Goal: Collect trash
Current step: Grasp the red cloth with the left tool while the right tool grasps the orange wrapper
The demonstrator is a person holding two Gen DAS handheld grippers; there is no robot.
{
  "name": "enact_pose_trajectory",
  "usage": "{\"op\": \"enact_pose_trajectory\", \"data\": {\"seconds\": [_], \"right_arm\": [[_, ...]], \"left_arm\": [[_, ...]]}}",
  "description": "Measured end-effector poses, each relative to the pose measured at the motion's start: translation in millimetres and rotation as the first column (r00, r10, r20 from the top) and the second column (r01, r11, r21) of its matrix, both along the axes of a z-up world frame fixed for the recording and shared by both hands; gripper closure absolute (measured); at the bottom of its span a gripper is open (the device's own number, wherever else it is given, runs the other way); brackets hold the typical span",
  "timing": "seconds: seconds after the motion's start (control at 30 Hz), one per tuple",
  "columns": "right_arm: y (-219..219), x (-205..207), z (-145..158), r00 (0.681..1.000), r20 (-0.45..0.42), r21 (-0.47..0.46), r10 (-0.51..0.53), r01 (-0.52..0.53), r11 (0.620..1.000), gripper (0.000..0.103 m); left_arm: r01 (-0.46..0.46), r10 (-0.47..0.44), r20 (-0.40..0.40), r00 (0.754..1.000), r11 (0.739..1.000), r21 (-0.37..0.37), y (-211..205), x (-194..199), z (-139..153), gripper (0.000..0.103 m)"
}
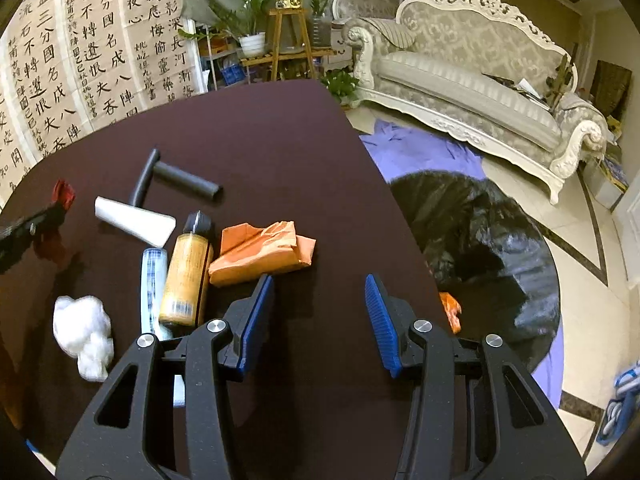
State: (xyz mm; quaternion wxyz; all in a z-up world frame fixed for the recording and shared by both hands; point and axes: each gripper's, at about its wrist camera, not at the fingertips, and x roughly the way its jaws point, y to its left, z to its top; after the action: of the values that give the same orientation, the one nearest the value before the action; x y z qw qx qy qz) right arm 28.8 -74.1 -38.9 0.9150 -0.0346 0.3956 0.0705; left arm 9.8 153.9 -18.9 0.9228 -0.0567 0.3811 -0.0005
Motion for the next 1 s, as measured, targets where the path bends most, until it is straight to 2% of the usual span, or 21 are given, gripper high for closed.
{"op": "enact_pose_trajectory", "data": {"seconds": [0.17,0.43,0.63,0.77,1.0], "right_arm": [[7.1,23.5,1.7,1.0,-0.006,0.004,0.007,-0.007,1.0,0.057],[2.6,25.6,16.0,0.999,0.017,0.035,-0.051,0.05,0.998,0.057],[20.3,24.4,24.3,0.999,0.04,0.056,-0.008,0.006,0.998,0.057],[33.9,34.4,18.1,1.0,0.013,0.057,0.022,-0.023,0.998,0.057],[24.7,43.0,4.2,0.998,-0.06,0.068,-0.015,0.019,0.998,0.057]], "left_arm": [[-0.01,0.01,-0.015,1.0,1.0,-0.002,3.6,1.2,-5.5,0.079],[-0.032,0.032,-0.011,0.999,0.999,0.007,14.2,2.1,-7.4,0.079],[-0.054,0.054,-0.004,0.999,0.998,0.019,21.1,2.2,-8.4,0.079],[-0.065,0.066,-0.005,0.998,0.998,0.02,23.1,1.1,-8.8,0.079],[-0.065,0.066,-0.006,0.998,0.998,0.022,21.8,-0.1,-9.3,0.079]]}}
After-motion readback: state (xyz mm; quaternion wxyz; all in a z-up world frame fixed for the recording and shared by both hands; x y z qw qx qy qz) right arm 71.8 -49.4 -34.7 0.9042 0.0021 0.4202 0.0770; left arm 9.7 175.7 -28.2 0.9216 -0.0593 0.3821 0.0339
